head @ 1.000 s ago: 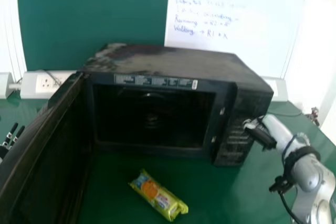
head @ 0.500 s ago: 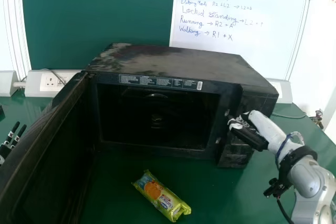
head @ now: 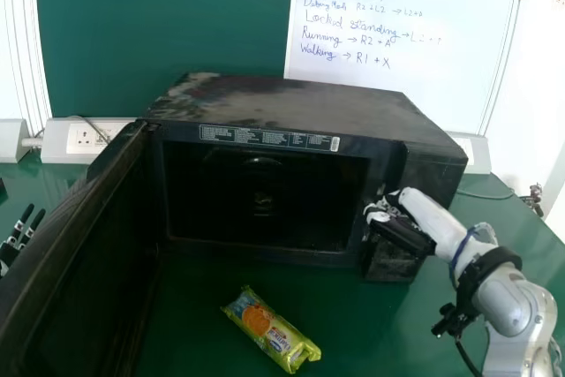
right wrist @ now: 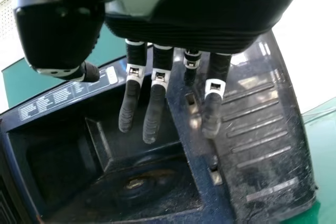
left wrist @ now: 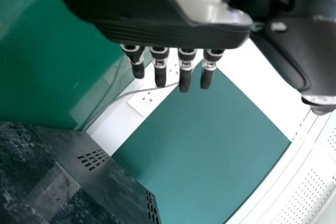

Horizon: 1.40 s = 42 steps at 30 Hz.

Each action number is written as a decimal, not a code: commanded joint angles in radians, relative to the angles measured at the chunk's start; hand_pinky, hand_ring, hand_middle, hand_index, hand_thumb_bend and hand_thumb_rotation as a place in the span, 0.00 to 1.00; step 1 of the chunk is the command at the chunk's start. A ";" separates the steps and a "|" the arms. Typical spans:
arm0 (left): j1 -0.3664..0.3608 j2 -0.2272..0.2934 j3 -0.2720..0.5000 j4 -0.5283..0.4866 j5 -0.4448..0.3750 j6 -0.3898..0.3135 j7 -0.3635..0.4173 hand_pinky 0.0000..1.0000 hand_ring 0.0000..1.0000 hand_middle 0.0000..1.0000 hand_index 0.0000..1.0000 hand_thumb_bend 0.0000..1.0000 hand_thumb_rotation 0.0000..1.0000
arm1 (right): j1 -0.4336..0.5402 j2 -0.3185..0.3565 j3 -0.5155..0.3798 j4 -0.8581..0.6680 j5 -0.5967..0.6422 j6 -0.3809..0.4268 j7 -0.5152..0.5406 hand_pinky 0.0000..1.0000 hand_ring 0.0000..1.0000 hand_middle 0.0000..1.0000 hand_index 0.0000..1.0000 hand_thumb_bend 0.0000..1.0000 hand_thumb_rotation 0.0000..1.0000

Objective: Put biscuit inside oven

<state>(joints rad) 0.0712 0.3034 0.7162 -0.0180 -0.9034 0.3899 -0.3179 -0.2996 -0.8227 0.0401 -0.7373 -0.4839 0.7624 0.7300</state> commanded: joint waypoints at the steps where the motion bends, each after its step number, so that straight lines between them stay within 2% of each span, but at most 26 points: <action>1: 0.003 -0.009 -0.014 -0.017 0.005 -0.007 0.005 0.87 0.93 0.95 1.00 0.83 0.22 | -0.027 0.004 0.014 -0.017 0.011 0.010 0.008 0.22 0.31 0.42 0.49 0.52 0.14; 3: 0.004 -0.011 -0.015 -0.020 0.006 -0.007 0.007 0.87 0.93 0.95 1.00 0.84 0.22 | -0.035 0.003 0.025 -0.021 0.013 0.014 0.013 0.22 0.30 0.41 0.49 0.52 0.14; 6: 0.006 -0.012 -0.018 -0.024 0.008 -0.006 0.006 0.88 0.93 0.95 1.00 0.84 0.23 | -0.047 0.006 0.046 -0.027 0.017 0.031 0.023 0.27 0.35 0.45 0.49 0.52 0.14; 10: 0.010 -0.019 -0.022 -0.037 0.012 -0.009 0.009 0.88 0.93 0.95 1.00 0.84 0.23 | -0.058 0.019 0.075 -0.040 0.017 0.045 0.022 0.29 0.37 0.47 0.49 0.52 0.14; 15: 0.013 -0.021 -0.024 -0.047 0.008 -0.004 0.022 0.86 0.92 0.94 0.99 0.85 0.22 | -0.066 0.015 0.130 -0.058 -0.007 0.044 0.018 0.38 0.45 0.55 0.49 0.52 0.15; 18: 0.019 -0.025 -0.029 -0.066 0.011 -0.003 0.037 0.86 0.91 0.94 0.99 0.85 0.23 | -0.073 0.017 0.162 -0.069 -0.021 0.048 0.021 0.37 0.45 0.54 0.49 0.52 0.16; 19: 0.021 -0.026 -0.030 -0.071 0.011 -0.002 0.042 0.86 0.91 0.94 0.99 0.85 0.23 | -0.075 0.018 0.170 -0.072 -0.023 0.046 0.022 0.36 0.44 0.54 0.54 0.66 0.22; 20: 0.022 -0.026 -0.031 -0.074 0.012 -0.002 0.045 0.85 0.91 0.94 0.99 0.85 0.23 | -0.076 0.020 0.177 -0.075 -0.023 0.044 0.024 0.37 0.45 0.54 0.57 0.72 0.26; 22: 0.024 -0.027 -0.033 -0.076 0.012 -0.007 0.040 0.86 0.91 0.94 0.99 0.85 0.23 | -0.080 0.015 0.195 -0.081 -0.026 0.040 0.034 0.40 0.48 0.57 0.61 0.78 0.33; 26: 0.025 -0.028 -0.035 -0.080 0.009 -0.005 0.042 0.87 0.92 0.94 1.00 0.85 0.23 | -0.091 0.011 0.222 -0.089 -0.030 0.031 0.054 0.41 0.49 0.58 0.63 0.79 0.41; 32: 0.026 -0.026 -0.038 -0.075 0.013 -0.012 0.028 0.88 0.93 0.95 1.00 0.84 0.24 | -0.095 0.027 0.256 -0.108 -0.033 0.022 0.073 0.40 0.48 0.57 0.64 0.78 0.41; 39: 0.031 -0.030 -0.044 -0.088 0.017 -0.014 0.039 0.87 0.92 0.95 0.99 0.83 0.25 | -0.096 0.024 0.288 -0.114 -0.057 -0.012 0.092 0.39 0.48 0.59 0.68 0.81 0.46; 42: 0.033 -0.032 -0.046 -0.093 0.020 -0.018 0.037 0.87 0.93 0.95 0.99 0.83 0.25 | -0.099 0.017 0.298 -0.121 -0.068 -0.019 0.112 0.45 0.54 0.62 0.71 0.84 0.48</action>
<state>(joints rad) 0.1023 0.2786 0.6805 -0.0975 -0.8845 0.3806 -0.2818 -0.3798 -0.7962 0.3271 -0.8486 -0.5407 0.7538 0.8293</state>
